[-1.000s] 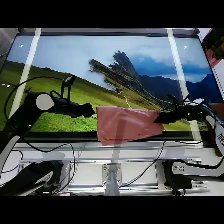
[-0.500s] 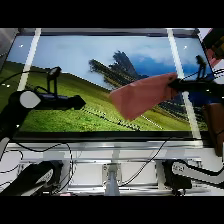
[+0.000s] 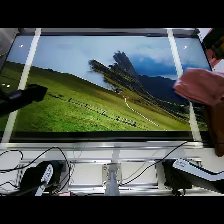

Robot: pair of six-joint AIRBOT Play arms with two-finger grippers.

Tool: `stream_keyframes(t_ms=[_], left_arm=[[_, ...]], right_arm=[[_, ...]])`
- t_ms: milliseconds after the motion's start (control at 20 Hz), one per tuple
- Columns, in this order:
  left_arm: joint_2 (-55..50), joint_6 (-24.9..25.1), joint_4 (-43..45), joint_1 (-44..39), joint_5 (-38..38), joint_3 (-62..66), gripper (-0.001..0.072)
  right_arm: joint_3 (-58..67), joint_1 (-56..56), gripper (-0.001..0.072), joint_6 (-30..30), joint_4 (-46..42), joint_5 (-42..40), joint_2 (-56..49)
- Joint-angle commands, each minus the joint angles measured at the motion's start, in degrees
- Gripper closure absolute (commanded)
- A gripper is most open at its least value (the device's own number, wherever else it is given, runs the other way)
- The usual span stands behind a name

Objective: Fold the clothes and pants, and hang the long-sleeved shirts on hangers.

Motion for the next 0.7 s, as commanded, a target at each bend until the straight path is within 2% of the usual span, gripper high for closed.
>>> stream_keyframes(t_ms=[0,200,450,650], left_arm=[[6.4,2.4,0.0,8.1,0.1,0.1,0.0235],[11.8,2.3,2.6,13.9,0.2,0.1,0.0235],[16.6,2.3,8.8,14.9,2.7,0.1,0.0235],[17.4,2.3,8.7,14.9,4.6,0.1,0.0235]], right_arm=[[1.2,-13.5,0.0691,4.5,-4.8,7.3,0.3],[1.2,-25.1,0.0692,12.0,-9.1,12.4,0.3],[0.4,-32.9,0.0692,12.3,-15.3,14.5,0.2],[-1.4,-34.2,0.0691,12.3,-16.5,13.1,0.1]])
